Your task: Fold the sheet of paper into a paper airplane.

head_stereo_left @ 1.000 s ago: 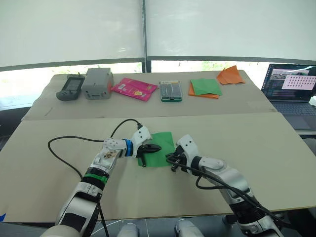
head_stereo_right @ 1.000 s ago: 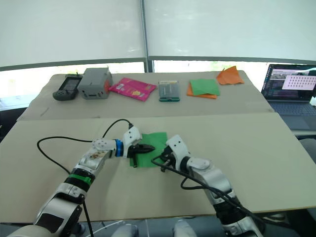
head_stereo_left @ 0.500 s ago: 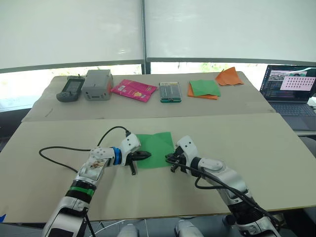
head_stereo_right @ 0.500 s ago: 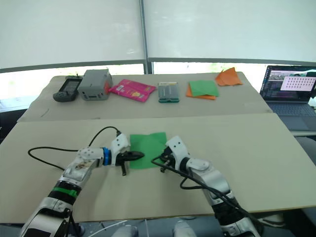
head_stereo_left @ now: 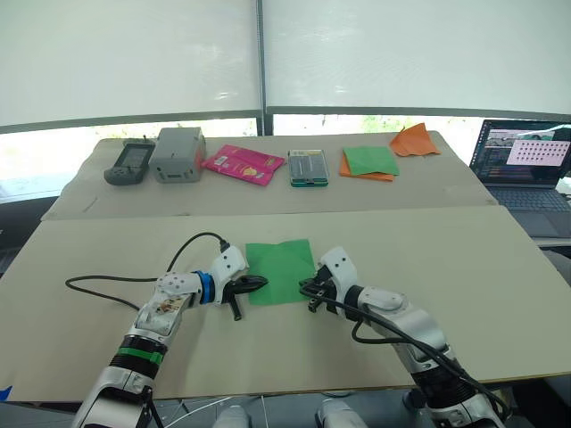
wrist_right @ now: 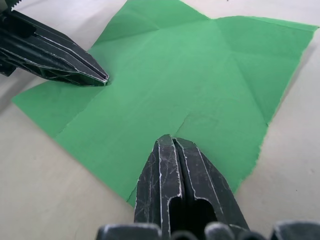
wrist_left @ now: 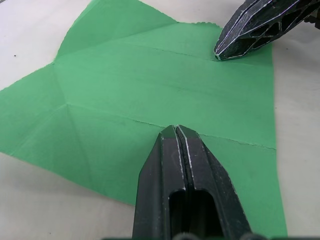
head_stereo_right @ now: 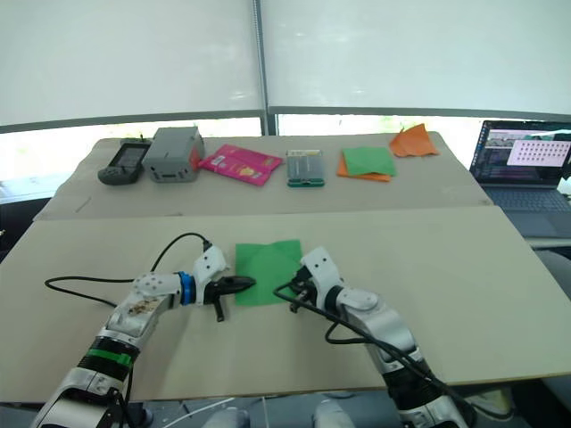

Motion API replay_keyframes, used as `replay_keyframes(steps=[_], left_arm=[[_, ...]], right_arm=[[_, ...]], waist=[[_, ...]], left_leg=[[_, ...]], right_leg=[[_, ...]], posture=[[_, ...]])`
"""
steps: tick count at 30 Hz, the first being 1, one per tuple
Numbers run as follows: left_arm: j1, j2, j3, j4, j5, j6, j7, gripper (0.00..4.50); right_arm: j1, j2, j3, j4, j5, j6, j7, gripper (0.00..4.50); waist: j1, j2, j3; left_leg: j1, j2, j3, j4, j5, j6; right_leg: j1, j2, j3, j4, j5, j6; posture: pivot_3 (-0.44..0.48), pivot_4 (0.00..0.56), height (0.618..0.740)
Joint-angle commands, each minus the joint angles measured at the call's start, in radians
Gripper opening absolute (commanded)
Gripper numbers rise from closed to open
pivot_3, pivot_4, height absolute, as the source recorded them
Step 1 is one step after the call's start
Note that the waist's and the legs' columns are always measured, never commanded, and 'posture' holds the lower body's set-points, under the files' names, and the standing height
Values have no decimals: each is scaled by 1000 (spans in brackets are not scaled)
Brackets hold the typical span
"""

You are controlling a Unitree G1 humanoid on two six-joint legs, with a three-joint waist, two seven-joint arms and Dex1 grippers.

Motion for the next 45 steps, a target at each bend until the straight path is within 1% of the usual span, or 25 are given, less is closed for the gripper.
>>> replay_keyframes(steps=[1, 4, 7, 11, 14, 19, 29, 31, 35, 36, 45], left_arm=[[15, 12, -24, 3, 26, 14, 1, 0], [12, 12, -25, 0, 25, 15, 1, 0], [12, 12, -25, -3, 25, 15, 2, 0], [12, 11, -24, -8, 23, 17, 6, 0], [13, 11, -24, -9, 21, 19, 8, 0], [13, 15, -20, -14, 18, 21, 9, 0], [20, 24, -13, -32, 14, 31, 12, 0], [21, 26, -12, -36, 14, 35, 13, 0], [22, 29, -11, -42, 13, 40, 14, 0], [22, 29, -11, -42, 12, 41, 14, 0], [20, 35, -2, -49, 3, 46, 11, 0]], right_arm=[[-16, 18, -65, -20, 10, 23, -42, 1225], [-53, 48, -121, 4, 12, -5, -80, 2221], [-88, 75, -160, 48, 8, -29, -111, 2221], [-143, 114, -196, 148, -4, -94, -136, 2221], [-179, 129, -202, 219, -11, -140, -134, 2221], [-222, 149, -201, 311, 6, -174, -88, 2221], [-249, 180, -194, 379, -3, -200, -52, 2221], [-250, 180, -196, 389, -4, -207, -53, 1676], [-253, 179, -201, 395, -4, -215, -53, 305], [-252, 180, -200, 393, -3, -214, -50, 27], [-211, 170, -159, 328, -7, -233, 2, 27]], waist=[[0, 0, 0], [1, 0, 0], [0, 1, 1], [-1, 1, 1], [-1, 1, 1], [-2, 1, 1], [-4, 2, 1], [-4, 2, 1], [-5, 2, 1], [-5, 2, 1], [-6, 2, 1]], left_leg=[[0, 0, 0, 0, 0, 0], [-2, 0, 0, 0, 0, 0], [-3, 0, 0, 0, 0, 0], [-3, 0, 0, 0, 0, 0], [-3, 0, 0, 0, 0, 0], [-4, 0, 0, 0, 0, 0], [-5, 0, 0, 0, 0, 0], [-5, 0, 0, 0, 0, 0], [-5, 0, 0, 0, 0, 0], [-5, 0, 0, 0, 0, 0], [-5, 0, 0, -1, 0, 0]], right_leg=[[0, 0, 0, 0, 0, 0], [-1, 0, 0, 0, 0, 0], [-2, 0, 0, 0, 1, 1], [-2, 0, 0, 1, 3, 5], [-2, 0, 0, 1, 4, 6], [-1, 0, 0, 1, 4, 6], [-1, 0, 0, 2, 4, 6], [-1, 0, 0, 1, 4, 6], [-1, 0, 0, 1, 4, 6], [-1, 0, 0, 1, 4, 6], [-1, 0, 0, 2, 4, 6]], posture=[[0, 150, 740], [0, 150, 740], [0, 150, 740], [0, 150, 740], [0, 150, 740], [0, 150, 740], [0, 150, 740], [0, 150, 740], [0, 150, 740], [0, 150, 740], [0, 150, 740]])
